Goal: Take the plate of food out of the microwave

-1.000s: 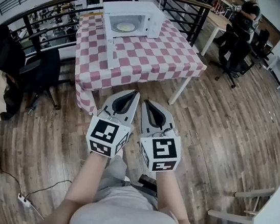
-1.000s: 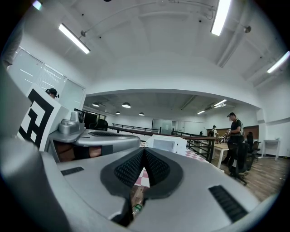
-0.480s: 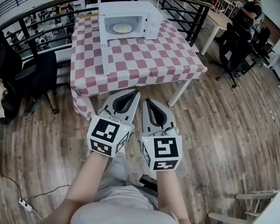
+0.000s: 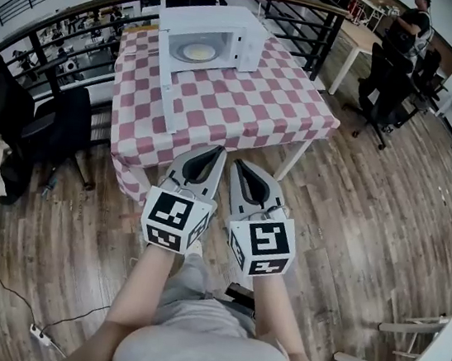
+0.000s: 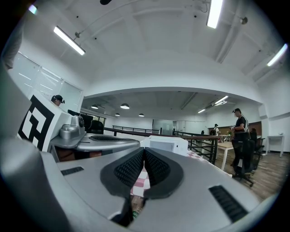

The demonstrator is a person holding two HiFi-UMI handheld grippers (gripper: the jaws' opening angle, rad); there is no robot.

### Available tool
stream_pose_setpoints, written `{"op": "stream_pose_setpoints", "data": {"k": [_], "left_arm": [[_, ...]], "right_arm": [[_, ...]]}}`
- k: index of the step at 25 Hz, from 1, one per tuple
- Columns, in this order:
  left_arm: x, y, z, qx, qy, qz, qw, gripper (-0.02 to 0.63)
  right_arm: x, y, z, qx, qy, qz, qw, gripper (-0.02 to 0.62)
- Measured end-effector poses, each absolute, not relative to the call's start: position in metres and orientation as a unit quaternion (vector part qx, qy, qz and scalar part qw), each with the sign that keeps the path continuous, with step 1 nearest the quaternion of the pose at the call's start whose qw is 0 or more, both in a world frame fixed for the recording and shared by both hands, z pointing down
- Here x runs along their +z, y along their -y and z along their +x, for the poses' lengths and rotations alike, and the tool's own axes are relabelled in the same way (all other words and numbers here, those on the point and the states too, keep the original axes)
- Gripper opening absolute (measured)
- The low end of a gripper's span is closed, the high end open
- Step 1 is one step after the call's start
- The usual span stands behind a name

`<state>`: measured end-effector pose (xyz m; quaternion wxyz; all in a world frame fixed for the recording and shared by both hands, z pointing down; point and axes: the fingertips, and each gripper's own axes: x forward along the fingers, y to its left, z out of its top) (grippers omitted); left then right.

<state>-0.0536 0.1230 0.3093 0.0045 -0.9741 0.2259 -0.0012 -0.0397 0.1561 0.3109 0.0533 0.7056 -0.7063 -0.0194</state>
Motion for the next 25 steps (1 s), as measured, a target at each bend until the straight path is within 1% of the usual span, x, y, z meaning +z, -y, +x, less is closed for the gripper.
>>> {"op": "stream_pose_setpoints", "data": {"k": [17, 25], "left_arm": [[0.31, -0.008, -0.013, 0.011, -0.237, -0.971, -0.024, 0.003], [0.313, 0.034, 0.01, 0.005, -0.23, -0.973, -0.021, 0.003]], "right_arm": [[0.315, -0.049, 0.008, -0.015, 0.706, 0.706, 0.056, 0.025], [0.319, -0.004, 0.028, -0.016, 0.708, 0.703, 0.066, 0.026]]}}
